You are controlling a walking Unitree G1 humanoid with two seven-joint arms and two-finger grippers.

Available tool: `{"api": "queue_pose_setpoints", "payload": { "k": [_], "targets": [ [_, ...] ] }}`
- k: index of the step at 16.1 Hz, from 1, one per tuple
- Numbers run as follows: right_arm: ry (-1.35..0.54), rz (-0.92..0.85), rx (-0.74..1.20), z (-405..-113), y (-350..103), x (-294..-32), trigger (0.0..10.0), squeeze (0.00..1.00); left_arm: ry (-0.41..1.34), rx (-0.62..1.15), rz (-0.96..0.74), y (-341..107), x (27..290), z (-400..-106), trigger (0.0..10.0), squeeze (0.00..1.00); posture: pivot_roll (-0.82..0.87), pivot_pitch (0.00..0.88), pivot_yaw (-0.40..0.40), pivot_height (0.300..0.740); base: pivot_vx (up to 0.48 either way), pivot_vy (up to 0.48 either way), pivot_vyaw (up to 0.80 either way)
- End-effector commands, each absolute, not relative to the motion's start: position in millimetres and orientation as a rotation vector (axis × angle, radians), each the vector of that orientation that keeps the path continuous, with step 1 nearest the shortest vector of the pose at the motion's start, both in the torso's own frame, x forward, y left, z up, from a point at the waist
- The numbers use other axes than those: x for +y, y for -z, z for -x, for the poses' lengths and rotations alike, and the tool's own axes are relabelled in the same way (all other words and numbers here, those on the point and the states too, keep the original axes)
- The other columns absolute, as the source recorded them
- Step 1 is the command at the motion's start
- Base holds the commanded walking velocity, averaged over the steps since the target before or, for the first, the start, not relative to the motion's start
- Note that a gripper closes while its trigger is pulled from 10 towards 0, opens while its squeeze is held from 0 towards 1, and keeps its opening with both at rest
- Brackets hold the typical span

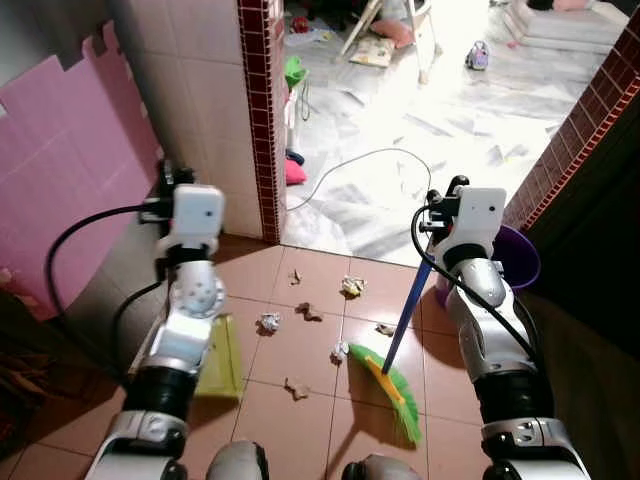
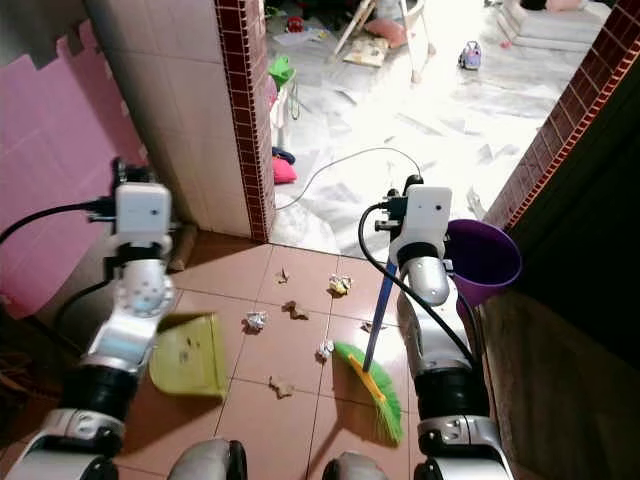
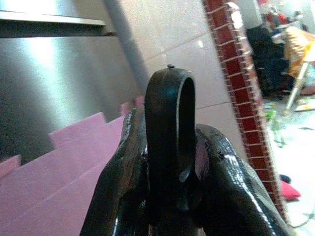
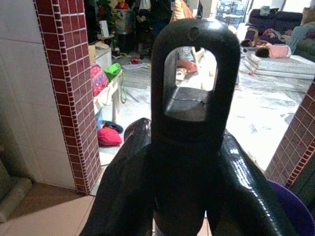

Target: Sweep floor

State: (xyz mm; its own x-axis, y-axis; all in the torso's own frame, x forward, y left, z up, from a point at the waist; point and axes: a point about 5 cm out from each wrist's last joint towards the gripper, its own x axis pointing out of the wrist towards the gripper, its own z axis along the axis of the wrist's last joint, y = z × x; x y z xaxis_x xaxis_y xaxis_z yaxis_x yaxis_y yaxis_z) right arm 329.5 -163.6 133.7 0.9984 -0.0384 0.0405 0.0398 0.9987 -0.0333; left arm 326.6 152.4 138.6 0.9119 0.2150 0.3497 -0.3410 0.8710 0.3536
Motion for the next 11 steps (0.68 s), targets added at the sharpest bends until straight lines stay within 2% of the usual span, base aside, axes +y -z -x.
{"api": "queue_pose_setpoints", "payload": {
  "k": [1,4,6,10,11],
  "targets": [
    [0.027,0.042,-0.061,-330,-140,-161,10.0,0.00,-0.260,-0.359,-0.453,-144,143,-330,10.0,0.00,-0.06,0.039,-0.017,0.740,0.000,0.000,0.00],
    [0.038,0.053,-0.066,-330,-141,-162,10.0,0.00,-0.232,-0.347,-0.467,-139,138,-330,10.0,0.00,-0.07,0.037,-0.013,0.740,0.000,0.000,0.00],
    [0.157,0.118,-0.076,-333,-144,-176,10.0,0.00,-0.228,-0.314,-0.375,-124,126,-331,10.0,0.00,-0.08,0.037,-0.010,0.740,0.000,0.000,0.00],
    [0.209,0.091,-0.087,-338,-149,-179,10.0,0.00,-0.255,-0.243,-0.298,-115,113,-339,10.0,0.00,-0.09,0.037,-0.011,0.740,0.000,0.000,0.00],
    [0.203,0.027,-0.083,-340,-150,-175,10.0,0.00,-0.258,-0.232,-0.270,-113,109,-340,10.0,0.00,-0.10,0.035,-0.008,0.740,0.000,0.000,0.00]
  ]
}}
